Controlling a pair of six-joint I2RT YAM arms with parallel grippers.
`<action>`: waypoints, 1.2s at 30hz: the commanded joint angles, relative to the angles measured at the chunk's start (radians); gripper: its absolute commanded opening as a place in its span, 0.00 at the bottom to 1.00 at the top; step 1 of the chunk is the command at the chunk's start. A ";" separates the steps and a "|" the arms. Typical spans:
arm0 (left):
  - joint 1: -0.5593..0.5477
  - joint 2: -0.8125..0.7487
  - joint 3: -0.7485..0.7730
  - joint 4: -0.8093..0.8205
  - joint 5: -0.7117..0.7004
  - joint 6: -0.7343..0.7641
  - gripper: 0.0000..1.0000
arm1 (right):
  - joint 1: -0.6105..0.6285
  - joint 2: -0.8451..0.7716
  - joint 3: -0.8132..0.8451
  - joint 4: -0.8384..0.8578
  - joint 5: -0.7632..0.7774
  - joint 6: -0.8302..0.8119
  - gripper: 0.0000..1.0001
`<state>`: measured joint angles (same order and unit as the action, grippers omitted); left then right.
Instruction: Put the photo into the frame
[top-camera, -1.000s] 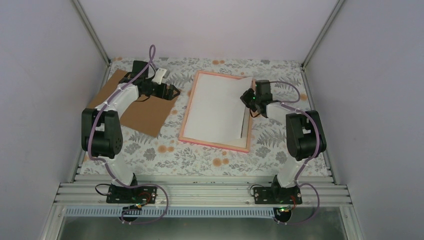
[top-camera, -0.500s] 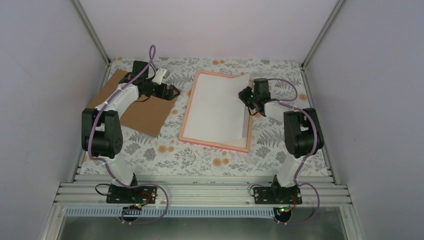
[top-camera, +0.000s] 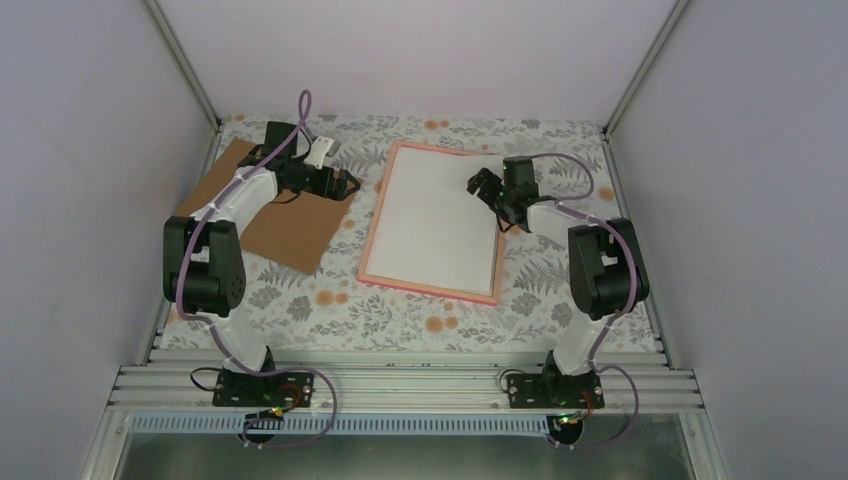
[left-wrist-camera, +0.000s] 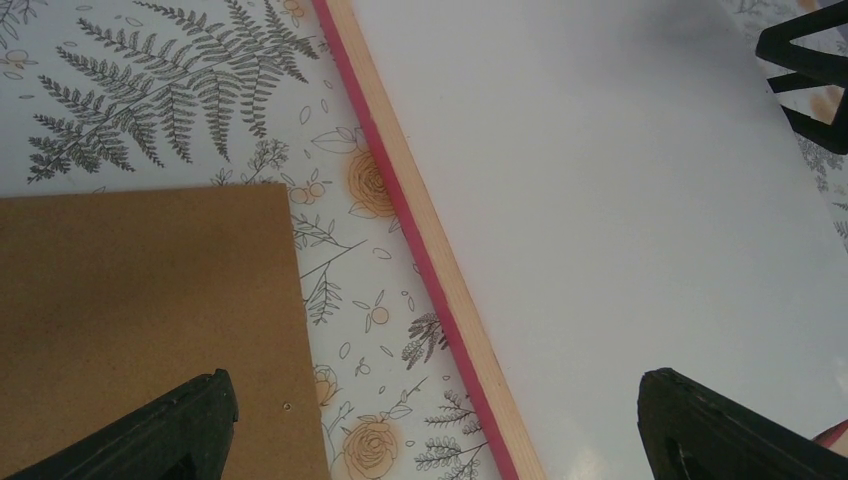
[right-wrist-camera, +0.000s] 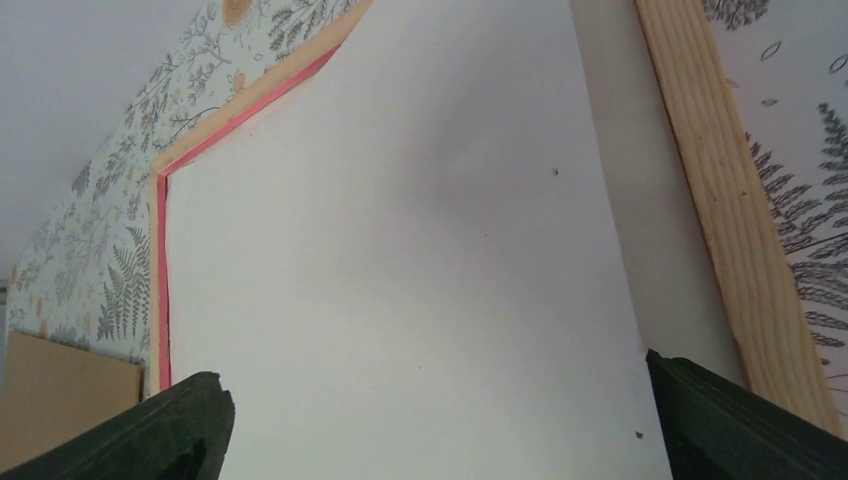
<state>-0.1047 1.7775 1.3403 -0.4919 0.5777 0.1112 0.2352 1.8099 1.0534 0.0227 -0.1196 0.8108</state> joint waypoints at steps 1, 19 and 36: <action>0.002 -0.001 -0.009 0.026 0.002 -0.012 1.00 | 0.020 -0.054 0.035 -0.039 0.105 -0.079 1.00; 0.001 -0.118 -0.096 0.035 -0.169 0.139 1.00 | 0.013 -0.169 0.082 -0.116 -0.145 -0.558 1.00; -0.101 0.086 -0.124 0.016 -0.310 0.500 0.88 | -0.074 -0.153 0.082 -0.429 -0.613 -0.922 1.00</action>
<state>-0.1669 1.7874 1.1656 -0.5007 0.3431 0.5453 0.2058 1.6539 1.1656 -0.3500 -0.6537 -0.0513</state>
